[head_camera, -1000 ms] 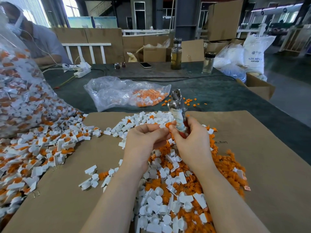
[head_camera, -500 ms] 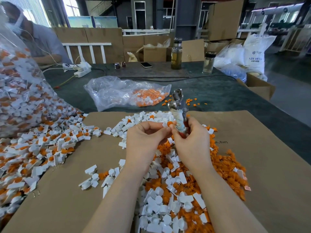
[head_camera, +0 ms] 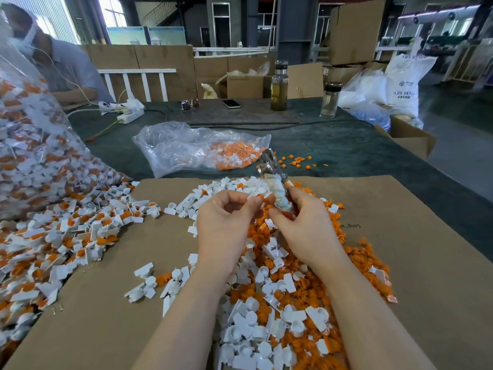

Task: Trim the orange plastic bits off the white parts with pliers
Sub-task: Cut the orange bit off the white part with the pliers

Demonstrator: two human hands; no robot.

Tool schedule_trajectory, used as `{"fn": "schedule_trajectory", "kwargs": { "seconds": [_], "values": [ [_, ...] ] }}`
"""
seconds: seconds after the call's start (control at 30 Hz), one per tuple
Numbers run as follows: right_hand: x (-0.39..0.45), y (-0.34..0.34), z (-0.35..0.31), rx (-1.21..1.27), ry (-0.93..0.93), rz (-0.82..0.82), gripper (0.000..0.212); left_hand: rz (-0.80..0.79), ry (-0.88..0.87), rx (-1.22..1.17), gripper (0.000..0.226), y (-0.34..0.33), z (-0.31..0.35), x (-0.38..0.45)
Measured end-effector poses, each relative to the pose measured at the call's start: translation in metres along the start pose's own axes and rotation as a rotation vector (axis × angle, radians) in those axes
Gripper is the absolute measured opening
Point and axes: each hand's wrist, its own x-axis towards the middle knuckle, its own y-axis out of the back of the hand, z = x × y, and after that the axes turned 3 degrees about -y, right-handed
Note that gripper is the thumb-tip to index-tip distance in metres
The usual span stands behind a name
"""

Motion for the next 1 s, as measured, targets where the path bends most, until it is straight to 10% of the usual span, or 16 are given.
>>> {"fn": "schedule_trajectory", "kwargs": {
  "seconds": [0.4, 1.0],
  "values": [
    [-0.004, 0.021, -0.003, -0.046, -0.100, -0.406, 0.016, 0.008, -0.093, -0.134, 0.004, 0.012, -0.002, 0.008],
    [-0.005, 0.015, -0.005, -0.118, -0.037, -0.413, 0.024, -0.060, -0.128, -0.246, 0.013, 0.016, 0.000, 0.009]
  ]
}}
